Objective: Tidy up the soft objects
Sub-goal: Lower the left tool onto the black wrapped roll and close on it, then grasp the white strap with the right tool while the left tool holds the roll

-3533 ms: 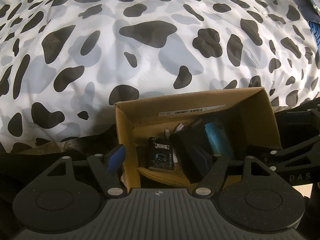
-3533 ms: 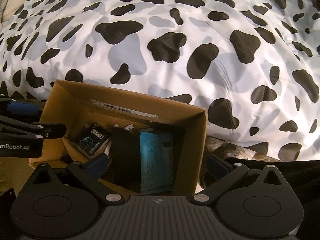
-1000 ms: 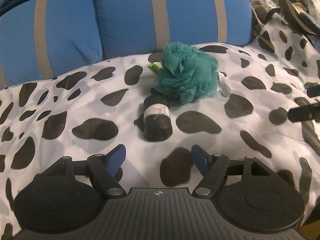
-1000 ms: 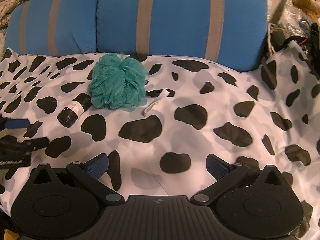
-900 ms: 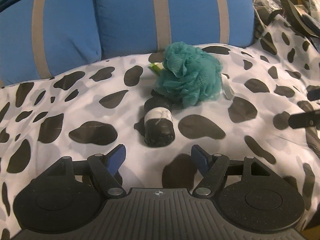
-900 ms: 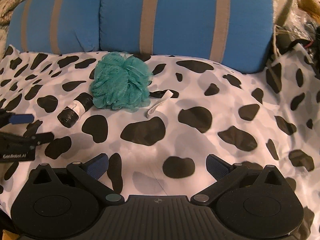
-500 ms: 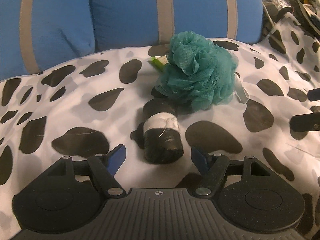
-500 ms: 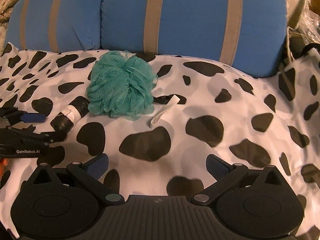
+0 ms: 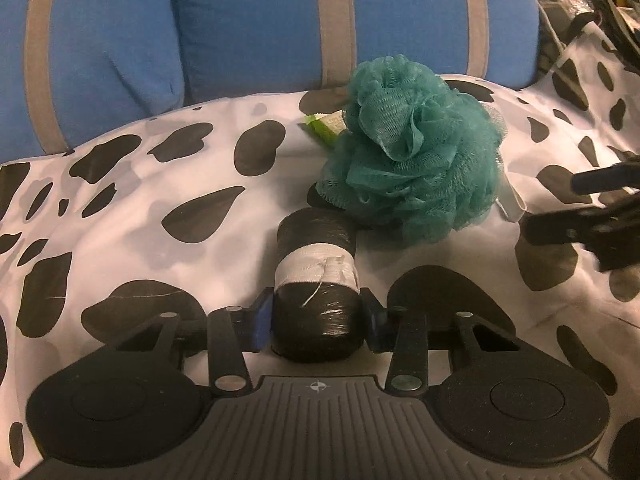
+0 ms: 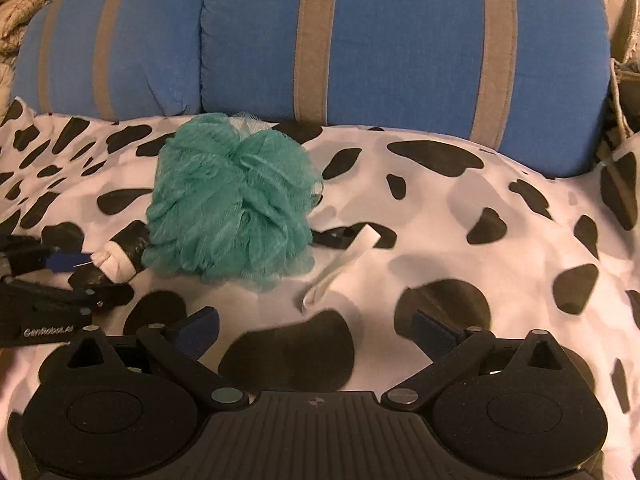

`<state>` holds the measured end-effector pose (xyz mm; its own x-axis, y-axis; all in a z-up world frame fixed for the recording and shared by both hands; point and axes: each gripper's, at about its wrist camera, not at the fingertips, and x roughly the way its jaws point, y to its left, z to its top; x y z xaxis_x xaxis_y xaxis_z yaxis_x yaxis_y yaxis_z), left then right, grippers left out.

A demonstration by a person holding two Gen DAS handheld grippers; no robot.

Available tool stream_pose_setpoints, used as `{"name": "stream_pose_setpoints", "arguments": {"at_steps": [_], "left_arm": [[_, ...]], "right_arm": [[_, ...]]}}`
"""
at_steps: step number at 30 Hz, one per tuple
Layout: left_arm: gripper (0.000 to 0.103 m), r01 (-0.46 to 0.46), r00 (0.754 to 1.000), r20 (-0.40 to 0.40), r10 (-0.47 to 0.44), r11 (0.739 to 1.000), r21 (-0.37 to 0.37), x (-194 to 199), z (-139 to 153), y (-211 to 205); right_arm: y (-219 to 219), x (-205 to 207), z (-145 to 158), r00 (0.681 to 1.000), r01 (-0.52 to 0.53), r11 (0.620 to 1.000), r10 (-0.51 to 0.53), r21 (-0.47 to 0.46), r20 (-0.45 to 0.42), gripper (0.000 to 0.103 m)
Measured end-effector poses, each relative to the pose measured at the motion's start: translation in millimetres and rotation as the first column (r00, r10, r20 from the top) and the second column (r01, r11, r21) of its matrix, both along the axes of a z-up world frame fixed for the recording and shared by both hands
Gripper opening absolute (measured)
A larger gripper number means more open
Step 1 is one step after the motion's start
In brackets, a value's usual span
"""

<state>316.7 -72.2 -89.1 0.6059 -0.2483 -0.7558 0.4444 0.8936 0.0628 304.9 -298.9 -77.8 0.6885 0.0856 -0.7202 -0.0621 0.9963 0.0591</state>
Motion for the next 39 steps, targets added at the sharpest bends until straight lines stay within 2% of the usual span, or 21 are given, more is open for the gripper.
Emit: {"name": "stream_pose_setpoints", "arguments": {"at_steps": [5,7,11,13,15,22,29,34,39], "left_arm": [[0.042,-0.016,0.999,-0.033,0.016,1.000,-0.001,5,1,-2],[0.042,-0.017,0.999,-0.042,0.017,1.000,-0.001,7,2,-2],[0.042,-0.013,0.999,-0.051,0.012,1.000,-0.009,9,1,0],[0.041,-0.004,0.999,-0.049,0.004,1.000,-0.007,9,1,1],[0.041,0.000,0.999,-0.047,0.000,1.000,-0.005,9,1,0],[0.041,-0.040,0.996,-0.079,0.038,0.999,-0.029,10,7,2],[0.041,-0.083,0.995,-0.068,0.079,0.995,-0.058,-7,25,11],[0.041,-0.134,0.988,-0.088,0.125,0.985,-0.110,-23,48,17],[0.041,-0.135,0.990,-0.067,0.126,0.981,-0.142,-45,68,19]], "right_arm": [[0,21,-14,0.999,0.046,0.999,-0.045,0.027,-0.014,0.082],[0,28,-19,0.998,0.067,0.997,-0.066,0.036,-0.024,0.066],[0,38,-22,0.994,0.108,0.993,-0.107,0.043,-0.021,0.049],[-1,41,-23,0.990,0.139,0.990,-0.138,0.037,-0.024,0.017],[-3,43,-25,0.985,0.172,0.985,-0.171,0.035,-0.034,0.005],[-1,33,-8,0.986,0.168,0.986,-0.167,0.016,-0.019,0.003],[-17,16,6,0.980,0.198,0.980,-0.198,0.014,-0.023,0.003],[-21,0,19,0.985,0.170,0.984,-0.169,0.059,-0.031,0.003],[-22,-24,40,0.987,0.161,0.985,-0.159,0.068,-0.033,0.003]]}}
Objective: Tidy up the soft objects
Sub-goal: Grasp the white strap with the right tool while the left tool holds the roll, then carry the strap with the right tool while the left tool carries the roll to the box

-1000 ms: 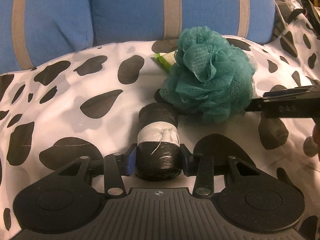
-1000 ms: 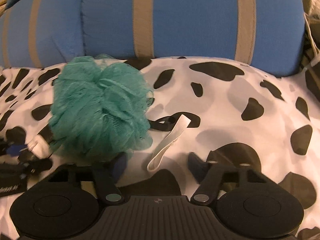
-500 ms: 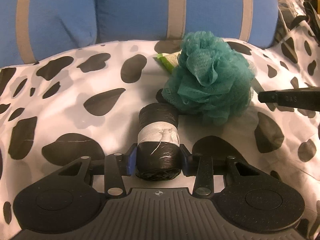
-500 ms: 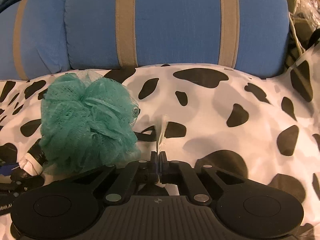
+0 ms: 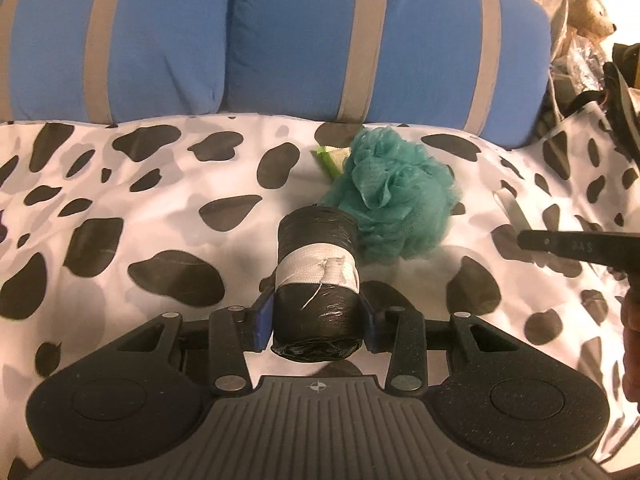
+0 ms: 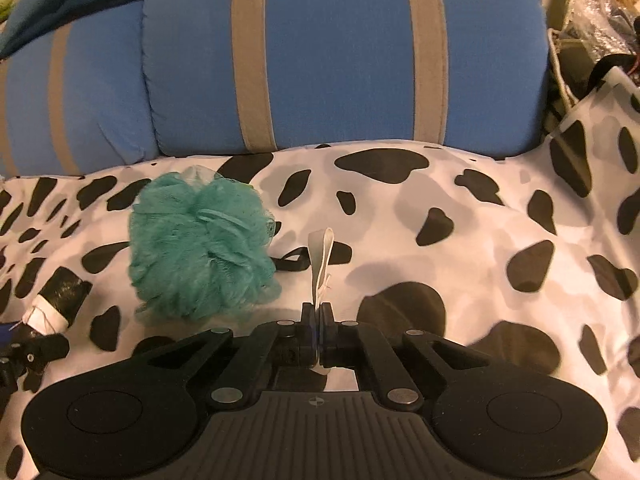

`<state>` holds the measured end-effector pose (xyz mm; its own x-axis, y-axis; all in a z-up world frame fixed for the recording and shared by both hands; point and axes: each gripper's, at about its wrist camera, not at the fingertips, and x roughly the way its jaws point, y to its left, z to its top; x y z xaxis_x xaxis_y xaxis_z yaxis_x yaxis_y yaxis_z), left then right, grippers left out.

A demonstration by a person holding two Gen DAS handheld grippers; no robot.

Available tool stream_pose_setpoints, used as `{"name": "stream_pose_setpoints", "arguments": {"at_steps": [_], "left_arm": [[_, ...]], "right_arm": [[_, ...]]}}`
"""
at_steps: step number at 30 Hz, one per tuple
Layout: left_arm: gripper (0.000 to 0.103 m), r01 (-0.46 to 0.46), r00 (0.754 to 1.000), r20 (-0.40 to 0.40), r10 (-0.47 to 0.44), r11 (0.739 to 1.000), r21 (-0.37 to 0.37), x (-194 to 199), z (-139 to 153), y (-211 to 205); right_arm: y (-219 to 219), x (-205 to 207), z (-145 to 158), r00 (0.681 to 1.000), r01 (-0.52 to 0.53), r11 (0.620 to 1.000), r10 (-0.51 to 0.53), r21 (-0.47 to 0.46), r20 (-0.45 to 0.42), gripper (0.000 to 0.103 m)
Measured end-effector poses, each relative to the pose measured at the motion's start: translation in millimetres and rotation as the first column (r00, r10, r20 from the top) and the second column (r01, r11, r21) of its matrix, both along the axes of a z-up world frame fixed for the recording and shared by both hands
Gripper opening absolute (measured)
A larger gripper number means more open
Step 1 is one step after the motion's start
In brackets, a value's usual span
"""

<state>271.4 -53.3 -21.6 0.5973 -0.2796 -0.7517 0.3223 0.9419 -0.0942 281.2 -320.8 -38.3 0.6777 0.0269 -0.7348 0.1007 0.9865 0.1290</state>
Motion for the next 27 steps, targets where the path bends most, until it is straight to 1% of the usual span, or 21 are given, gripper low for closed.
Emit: {"name": "stream_pose_setpoints", "arguments": {"at_steps": [6,8,12,20,27], "left_arm": [[0.041,0.009,1.000,0.015,-0.010,1.000,0.013,-30,11,10],[0.041,0.004,1.000,0.026,-0.004,0.999,0.033,-40,15,15],[0.041,0.006,1.000,0.028,-0.006,1.000,0.012,-56,25,24],[0.041,0.000,1.000,0.028,0.001,1.000,-0.005,-87,37,40],[0.041,-0.009,0.999,0.047,0.008,1.000,0.011,-112,43,50]], "right_arm": [[-1,-35,19,1.000,-0.025,0.999,0.025,-0.020,-0.011,0.003],[-2,-47,27,1.000,-0.029,0.999,0.029,-0.029,-0.004,0.003],[-2,-74,40,1.000,-0.028,0.999,0.029,-0.024,0.002,0.003],[9,-117,49,0.997,-0.079,0.996,0.079,-0.033,-0.002,0.003],[9,-146,62,0.997,-0.071,0.998,0.071,-0.001,0.015,0.003]]}}
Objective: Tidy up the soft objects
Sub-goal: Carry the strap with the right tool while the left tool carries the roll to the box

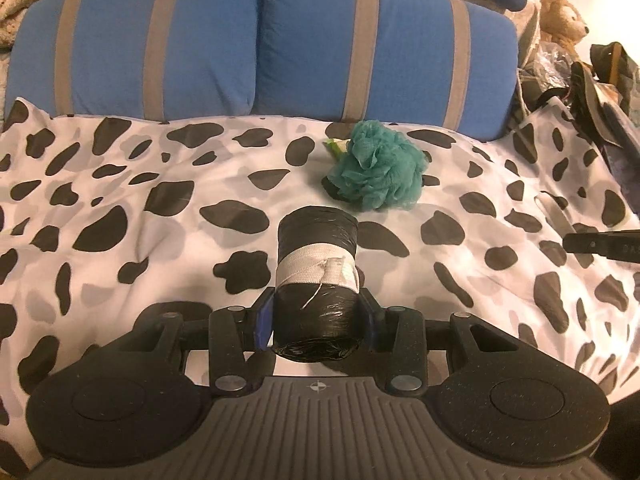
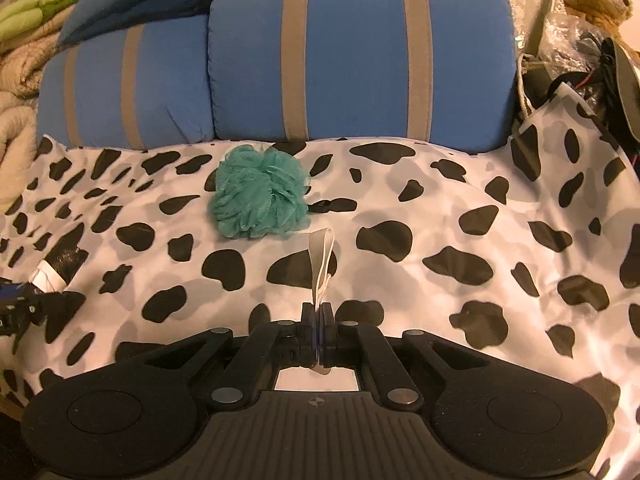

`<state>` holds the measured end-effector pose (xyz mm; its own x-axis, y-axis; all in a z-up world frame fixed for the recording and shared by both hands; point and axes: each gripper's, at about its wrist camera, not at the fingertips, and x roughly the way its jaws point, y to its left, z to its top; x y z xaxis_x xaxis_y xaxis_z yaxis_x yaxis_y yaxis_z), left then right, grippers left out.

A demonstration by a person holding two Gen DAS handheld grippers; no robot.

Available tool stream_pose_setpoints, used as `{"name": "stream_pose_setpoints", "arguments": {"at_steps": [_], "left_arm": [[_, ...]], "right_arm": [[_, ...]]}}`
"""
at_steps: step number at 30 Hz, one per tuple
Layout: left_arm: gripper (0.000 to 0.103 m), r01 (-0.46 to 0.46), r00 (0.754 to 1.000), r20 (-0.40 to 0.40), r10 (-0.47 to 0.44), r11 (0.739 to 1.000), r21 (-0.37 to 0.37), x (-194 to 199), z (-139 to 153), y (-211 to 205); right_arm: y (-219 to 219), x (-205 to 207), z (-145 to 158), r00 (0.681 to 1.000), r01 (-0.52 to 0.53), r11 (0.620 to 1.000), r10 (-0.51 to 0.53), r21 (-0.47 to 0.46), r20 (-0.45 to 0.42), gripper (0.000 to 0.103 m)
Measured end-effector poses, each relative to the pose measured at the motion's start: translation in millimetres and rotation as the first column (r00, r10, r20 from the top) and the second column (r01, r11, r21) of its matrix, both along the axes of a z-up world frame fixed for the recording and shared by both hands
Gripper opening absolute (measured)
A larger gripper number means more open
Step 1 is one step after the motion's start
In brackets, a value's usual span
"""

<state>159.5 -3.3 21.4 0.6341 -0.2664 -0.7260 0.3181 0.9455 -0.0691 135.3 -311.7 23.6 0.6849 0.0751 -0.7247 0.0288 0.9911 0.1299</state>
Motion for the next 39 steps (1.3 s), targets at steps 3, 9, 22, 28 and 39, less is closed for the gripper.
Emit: {"name": "stream_pose_setpoints", "arguments": {"at_steps": [3,9,22,28,39], "left_arm": [[0.041,0.003,1.000,-0.004,-0.003,1.000,-0.011,-10,1,2],[0.041,0.030,0.999,-0.011,-0.031,0.999,-0.029,-29,4,2],[0.041,0.111,0.990,-0.078,-0.113,0.993,-0.035,-74,-3,-7],[0.041,0.143,0.983,-0.115,-0.146,0.989,-0.037,-96,-7,-12],[0.041,0.188,0.960,-0.208,-0.190,0.982,-0.027,-119,-16,-19]], "right_arm": [[3,-10,1,1.000,0.001,1.000,-0.001,-0.001,-0.007,0.003],[15,-33,2,0.999,-0.030,1.000,0.030,-0.005,-0.019,0.003],[39,-79,1,0.992,-0.119,0.993,0.118,-0.016,-0.048,0.004],[54,-98,-6,0.982,-0.169,0.984,0.164,-0.052,-0.093,0.004],[80,-126,-18,0.953,-0.239,0.971,0.230,-0.023,-0.199,0.004]]}}
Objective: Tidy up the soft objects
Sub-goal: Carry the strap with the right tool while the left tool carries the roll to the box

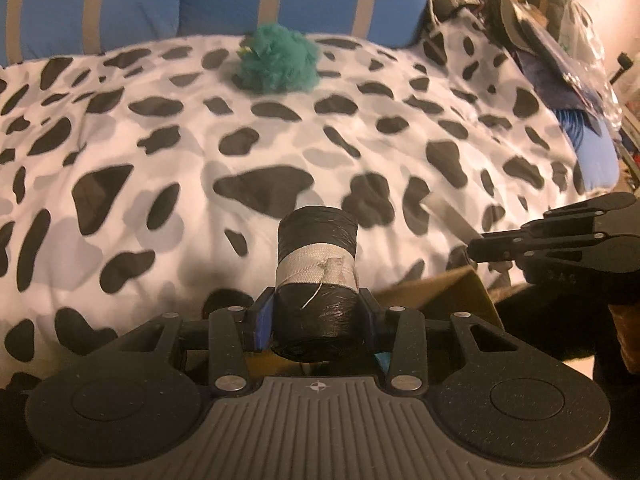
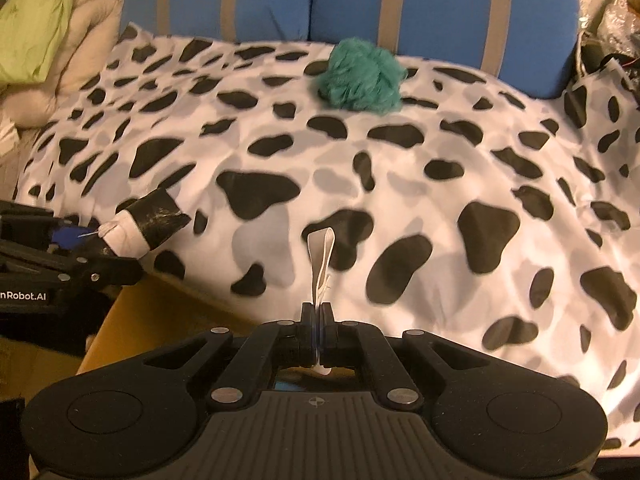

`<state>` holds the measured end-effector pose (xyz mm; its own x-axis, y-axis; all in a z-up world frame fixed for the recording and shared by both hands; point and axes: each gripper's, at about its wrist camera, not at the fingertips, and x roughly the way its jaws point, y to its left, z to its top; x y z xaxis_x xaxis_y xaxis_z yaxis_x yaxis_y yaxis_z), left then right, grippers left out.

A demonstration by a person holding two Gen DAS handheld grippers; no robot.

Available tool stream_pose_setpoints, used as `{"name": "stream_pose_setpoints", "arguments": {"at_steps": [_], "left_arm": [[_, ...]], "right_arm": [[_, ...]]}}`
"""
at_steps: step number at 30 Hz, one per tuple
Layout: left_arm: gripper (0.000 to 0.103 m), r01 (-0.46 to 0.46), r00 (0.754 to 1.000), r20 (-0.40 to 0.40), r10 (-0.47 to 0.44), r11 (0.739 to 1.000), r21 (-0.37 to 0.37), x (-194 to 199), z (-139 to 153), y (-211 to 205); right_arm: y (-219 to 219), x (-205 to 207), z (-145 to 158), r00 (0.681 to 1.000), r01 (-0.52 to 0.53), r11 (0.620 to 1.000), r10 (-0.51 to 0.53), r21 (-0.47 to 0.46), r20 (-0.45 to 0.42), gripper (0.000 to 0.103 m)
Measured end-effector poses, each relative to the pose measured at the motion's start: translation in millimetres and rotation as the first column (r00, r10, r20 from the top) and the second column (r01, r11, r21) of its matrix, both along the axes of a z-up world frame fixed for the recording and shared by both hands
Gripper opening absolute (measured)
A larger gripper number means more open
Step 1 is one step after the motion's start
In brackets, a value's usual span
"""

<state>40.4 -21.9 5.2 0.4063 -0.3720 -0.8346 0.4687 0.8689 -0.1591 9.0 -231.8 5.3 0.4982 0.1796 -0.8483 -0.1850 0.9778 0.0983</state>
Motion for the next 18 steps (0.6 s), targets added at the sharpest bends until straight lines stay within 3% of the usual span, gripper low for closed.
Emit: {"name": "stream_pose_setpoints", "arguments": {"at_steps": [9,18], "left_arm": [[0.041,0.058,0.992,-0.119,-0.051,0.997,0.059,-8,-17,-7],[0.041,0.092,0.976,-0.209,-0.067,0.989,0.114,-8,-29,-11]], "right_arm": [[27,-12,-17,0.986,-0.111,0.993,0.106,-0.028,-0.126,0.004],[36,-13,-33,0.965,-0.157,0.986,0.142,-0.049,-0.222,0.004]]}}
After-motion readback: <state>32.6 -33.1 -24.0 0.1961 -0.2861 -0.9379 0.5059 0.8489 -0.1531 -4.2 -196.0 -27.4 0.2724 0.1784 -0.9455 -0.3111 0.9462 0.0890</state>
